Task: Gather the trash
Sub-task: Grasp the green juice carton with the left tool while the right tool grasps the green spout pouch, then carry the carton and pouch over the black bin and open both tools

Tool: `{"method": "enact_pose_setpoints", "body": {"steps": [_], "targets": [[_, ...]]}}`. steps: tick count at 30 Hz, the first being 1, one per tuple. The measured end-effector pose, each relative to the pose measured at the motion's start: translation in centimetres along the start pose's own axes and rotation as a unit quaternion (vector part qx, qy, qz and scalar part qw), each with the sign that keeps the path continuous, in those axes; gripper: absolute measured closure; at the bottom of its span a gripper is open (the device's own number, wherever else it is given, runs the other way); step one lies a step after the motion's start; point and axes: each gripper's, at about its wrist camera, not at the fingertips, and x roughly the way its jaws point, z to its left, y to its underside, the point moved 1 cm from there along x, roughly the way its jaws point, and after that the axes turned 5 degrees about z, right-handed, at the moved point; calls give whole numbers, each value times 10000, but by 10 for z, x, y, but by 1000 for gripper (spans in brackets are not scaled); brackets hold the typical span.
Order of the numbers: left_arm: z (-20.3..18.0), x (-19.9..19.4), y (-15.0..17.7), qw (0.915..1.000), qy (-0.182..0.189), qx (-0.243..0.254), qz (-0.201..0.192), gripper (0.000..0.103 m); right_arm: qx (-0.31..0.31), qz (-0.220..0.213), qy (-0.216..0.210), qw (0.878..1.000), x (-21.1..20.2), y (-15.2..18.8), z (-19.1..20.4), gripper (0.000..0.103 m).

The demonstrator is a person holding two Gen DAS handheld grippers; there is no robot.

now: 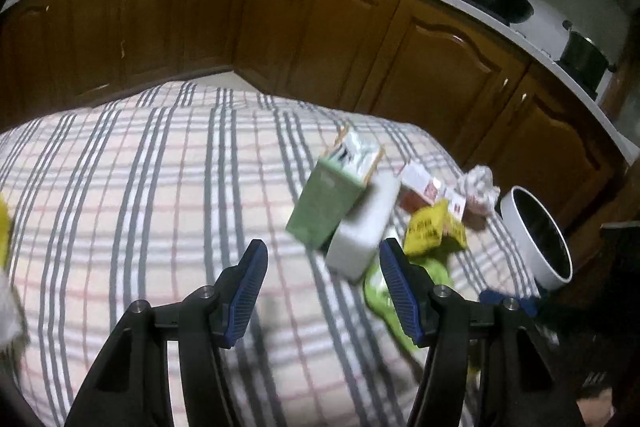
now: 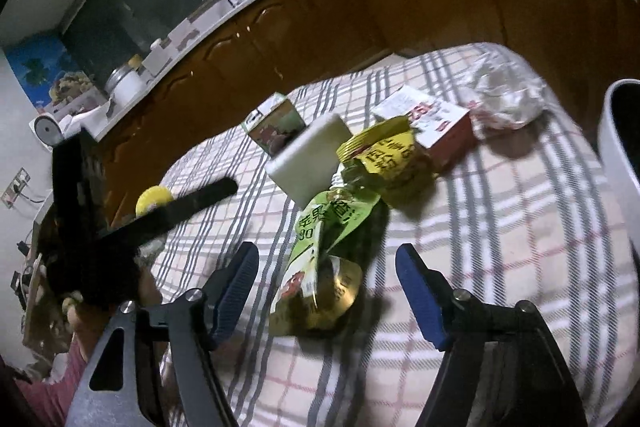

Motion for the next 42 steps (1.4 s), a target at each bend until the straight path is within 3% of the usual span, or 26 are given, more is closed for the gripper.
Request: {"method": "enact_pose_setpoints", "body": {"steps": [3, 6, 9, 11, 12, 13, 14, 22, 26, 27, 31, 34, 37, 42], "targets": [[-4, 15, -12, 9999, -68, 89, -24, 45, -35, 137, -19, 9999, 12, -1, 1, 33], [-3, 32, -23, 10000, -91, -4, 0, 45, -21, 271, -70, 9996, 21, -1, 0, 41], [-2, 43, -30, 9999, -83, -78, -43, 45, 3, 378, -126, 9992, 27, 1, -1, 53], [-3, 47, -32, 9999, -103, -41, -65, 48, 17, 462, -163, 9988, 32, 3, -1, 69], [-4, 49, -33, 9999, -116, -27, -65, 51, 24, 489, -183, 9986, 33, 4, -1, 70], [-4, 50, -33, 9999, -83, -8, -59, 64, 5, 471, -181, 9987, 33, 6, 0, 72], [-4, 50, -31, 10000, -84, 10, -51, 66, -16, 449, -166, 9989, 32, 8, 2, 73], [8, 0, -13, 9993, -193, 150, -270, 68, 5, 249, -82, 9997, 12, 13, -2, 74], [12, -24, 8, 9991, -209, 363, -42, 68, 48, 238, -23, 9997, 1, 18, -7, 75], [11, -27, 14, 9989, -142, 383, 210, 68, 58, 254, -7, 9997, -1, 20, -9, 74], [3, -26, 38, 9968, -26, 503, 615, 67, 103, 355, -13, 9993, -1, 22, -15, 72], [-8, -27, 43, 9968, -218, 601, 471, 67, 143, 339, 15, 9993, 2, 21, -16, 70], [-8, -18, 51, 9980, -212, 382, 446, 57, 170, 308, 27, 9994, 5, 16, -12, 69], [4, -1, 66, 9983, -215, 134, 528, 62, 207, 288, 40, 9994, 9, 13, -14, 68]]}}
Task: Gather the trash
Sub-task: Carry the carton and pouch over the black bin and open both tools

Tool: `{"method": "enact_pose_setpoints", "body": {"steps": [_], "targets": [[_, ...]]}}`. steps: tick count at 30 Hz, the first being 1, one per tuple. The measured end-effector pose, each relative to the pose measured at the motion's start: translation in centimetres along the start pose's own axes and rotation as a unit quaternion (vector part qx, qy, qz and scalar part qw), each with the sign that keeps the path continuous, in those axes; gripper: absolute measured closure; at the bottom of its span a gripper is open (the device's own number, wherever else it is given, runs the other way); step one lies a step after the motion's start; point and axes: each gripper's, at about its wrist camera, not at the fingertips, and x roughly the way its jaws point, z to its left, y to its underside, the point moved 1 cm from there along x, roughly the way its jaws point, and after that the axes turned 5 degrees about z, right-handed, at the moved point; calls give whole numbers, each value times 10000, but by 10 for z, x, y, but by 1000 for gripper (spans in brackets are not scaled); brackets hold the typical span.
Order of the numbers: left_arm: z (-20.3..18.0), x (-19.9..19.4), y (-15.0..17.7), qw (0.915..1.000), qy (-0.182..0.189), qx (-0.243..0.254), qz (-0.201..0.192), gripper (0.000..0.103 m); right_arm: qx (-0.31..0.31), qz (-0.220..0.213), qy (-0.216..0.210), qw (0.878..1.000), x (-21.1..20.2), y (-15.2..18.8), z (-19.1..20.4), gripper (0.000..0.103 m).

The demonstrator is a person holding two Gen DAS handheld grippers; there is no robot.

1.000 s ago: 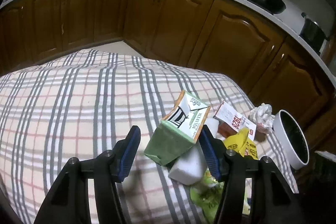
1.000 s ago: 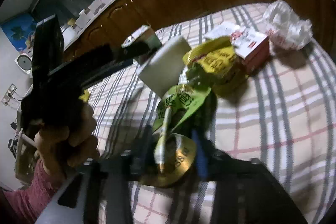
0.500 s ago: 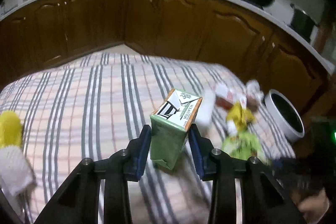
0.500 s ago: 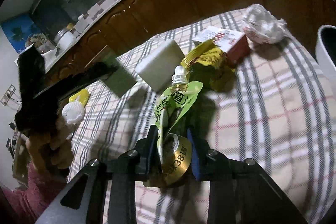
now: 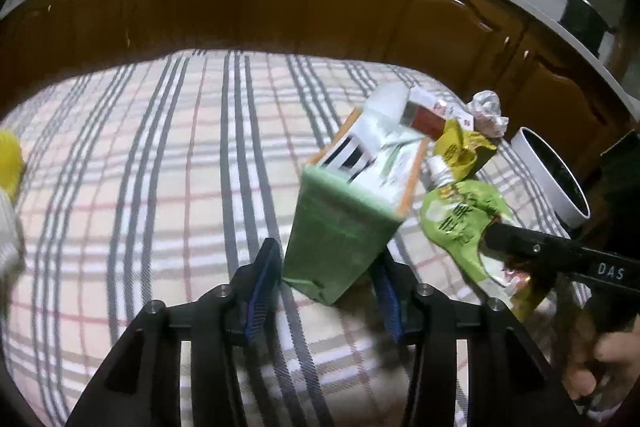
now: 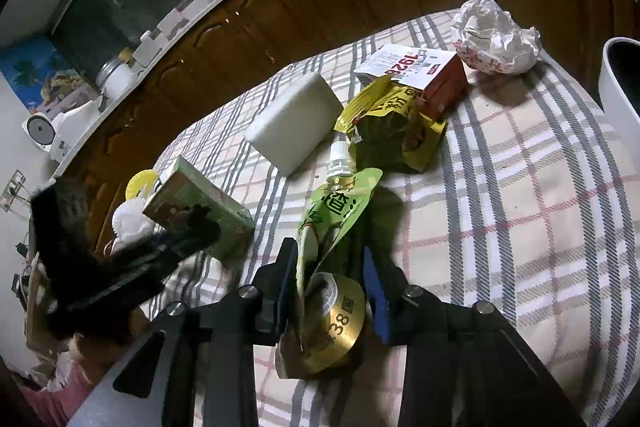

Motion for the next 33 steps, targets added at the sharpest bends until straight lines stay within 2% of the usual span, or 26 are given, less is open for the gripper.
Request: {"method": "enact_pose_setpoints", "body": {"steps": [1, 2, 7, 15, 24, 33], "targets": [[2, 0, 1, 10000, 2, -26, -29, 63, 2, 15, 5, 10000, 1, -1, 0, 68], [2, 1, 0, 10000, -9, -39, -73, 63, 10, 43, 3, 10000, 3, -1, -1, 74], [-7, -11, 4, 9996, 52, -46, -272, 68, -104, -47, 92, 9999, -1, 3, 3, 76], [-36, -31, 19, 9989, 250, 281, -293, 70, -145, -444, 286, 9985, -37, 20, 0, 76], [-84, -42, 24, 9953, 533, 698, -405, 70, 151, -945, 610, 9935, -88, 37, -33, 76], [-142, -34, 19, 9890, 791, 1187, -385, 70, 537, -1301, 948, 9855, -125, 44, -74, 76]]}}
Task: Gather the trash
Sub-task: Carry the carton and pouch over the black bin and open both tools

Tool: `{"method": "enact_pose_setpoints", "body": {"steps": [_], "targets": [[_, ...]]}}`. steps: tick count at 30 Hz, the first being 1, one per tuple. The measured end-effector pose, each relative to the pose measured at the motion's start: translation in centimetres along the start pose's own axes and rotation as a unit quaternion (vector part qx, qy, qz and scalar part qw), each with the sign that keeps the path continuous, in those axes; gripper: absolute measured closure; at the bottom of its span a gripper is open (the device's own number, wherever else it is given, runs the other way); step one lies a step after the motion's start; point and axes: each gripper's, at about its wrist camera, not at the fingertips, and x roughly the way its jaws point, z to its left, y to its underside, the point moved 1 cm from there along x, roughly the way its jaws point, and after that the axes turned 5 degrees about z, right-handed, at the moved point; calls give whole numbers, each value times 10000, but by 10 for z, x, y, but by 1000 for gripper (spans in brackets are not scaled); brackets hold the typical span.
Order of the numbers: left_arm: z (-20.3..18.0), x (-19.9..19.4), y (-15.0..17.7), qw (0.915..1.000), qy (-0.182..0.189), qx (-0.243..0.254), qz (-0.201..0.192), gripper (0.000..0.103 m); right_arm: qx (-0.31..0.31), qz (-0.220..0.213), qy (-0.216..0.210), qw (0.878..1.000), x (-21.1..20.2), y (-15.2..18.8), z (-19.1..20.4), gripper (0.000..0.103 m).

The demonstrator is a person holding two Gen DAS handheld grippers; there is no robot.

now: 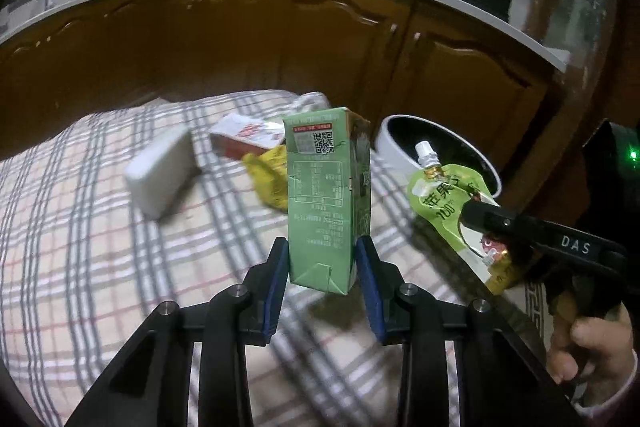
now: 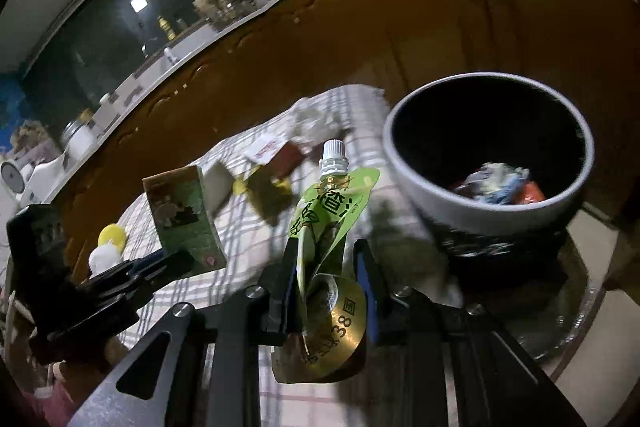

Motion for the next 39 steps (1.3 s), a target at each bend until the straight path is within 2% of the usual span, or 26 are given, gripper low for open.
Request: {"method": "enact_pose_setpoints", "body": {"steps": [20, 39], "targets": [[-64, 81, -66, 9979, 230, 572, 185, 70, 340, -420, 510, 9972, -31, -37, -75, 76], [-106, 150, -108, 9958, 360, 719, 446, 70, 503, -285, 928, 9940, -12, -70, -124, 76]]}}
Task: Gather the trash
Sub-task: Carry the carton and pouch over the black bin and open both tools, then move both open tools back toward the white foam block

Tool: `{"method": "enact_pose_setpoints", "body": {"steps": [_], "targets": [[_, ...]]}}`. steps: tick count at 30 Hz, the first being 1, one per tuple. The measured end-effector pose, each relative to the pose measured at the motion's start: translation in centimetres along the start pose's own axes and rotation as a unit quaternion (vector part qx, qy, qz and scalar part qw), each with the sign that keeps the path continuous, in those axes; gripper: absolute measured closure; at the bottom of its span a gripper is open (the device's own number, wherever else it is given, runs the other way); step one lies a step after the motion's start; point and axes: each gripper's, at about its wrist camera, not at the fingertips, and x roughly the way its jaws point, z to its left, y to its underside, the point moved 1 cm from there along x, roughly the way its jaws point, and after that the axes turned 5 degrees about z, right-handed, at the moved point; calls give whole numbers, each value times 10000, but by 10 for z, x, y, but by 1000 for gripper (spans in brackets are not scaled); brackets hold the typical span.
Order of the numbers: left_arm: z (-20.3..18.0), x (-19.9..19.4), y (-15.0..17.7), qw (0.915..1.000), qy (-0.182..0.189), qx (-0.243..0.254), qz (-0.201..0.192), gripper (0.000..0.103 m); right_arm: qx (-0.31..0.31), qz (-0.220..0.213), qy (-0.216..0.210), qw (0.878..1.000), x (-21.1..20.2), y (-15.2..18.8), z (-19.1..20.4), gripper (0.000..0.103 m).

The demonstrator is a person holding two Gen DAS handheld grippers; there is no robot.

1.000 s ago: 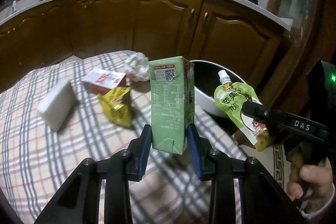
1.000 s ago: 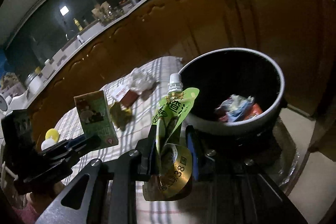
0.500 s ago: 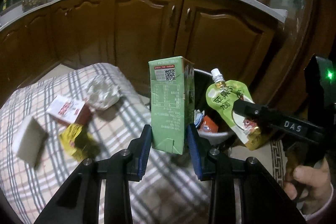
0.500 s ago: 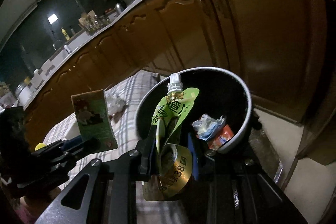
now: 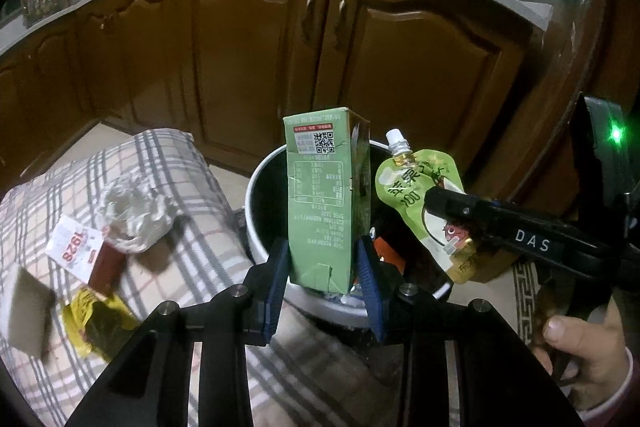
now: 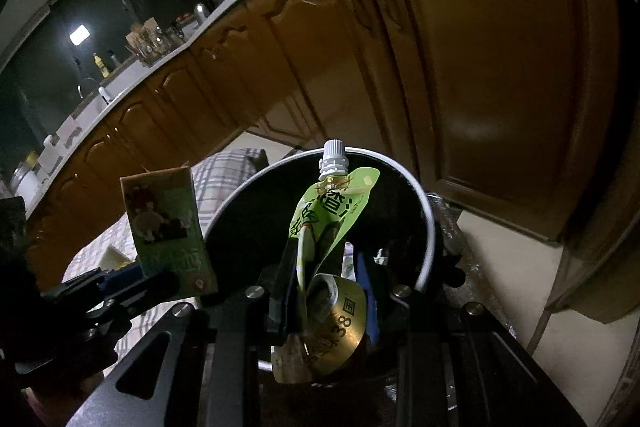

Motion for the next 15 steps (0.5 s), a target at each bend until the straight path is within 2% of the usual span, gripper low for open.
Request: {"method": "enact_pose_setpoints", "body": {"steps": [9, 11, 12, 13, 14, 15], "targets": [[-5, 21, -12, 9999, 54, -13, 137, 69, -21, 94, 49, 9999, 9, -10, -6, 76], [-7, 23, -13, 9998, 97, -40, 178, 69, -33, 144, -1, 9999, 13, -13, -7, 73], [-8, 23, -12, 9998, 97, -64, 184, 67, -26, 169, -45, 9998, 14, -13, -7, 72], [-8, 22, -12, 9997, 128, -83, 188, 60, -7, 188, -88, 9998, 15, -14, -8, 72], [-8, 21, -11, 9996, 174, -111, 166, 55, 39, 214, -134, 9997, 16, -14, -9, 67], [-6, 19, -10, 9996, 183, -130, 140, 53, 67, 219, -160, 9996, 16, -15, -10, 63]]}}
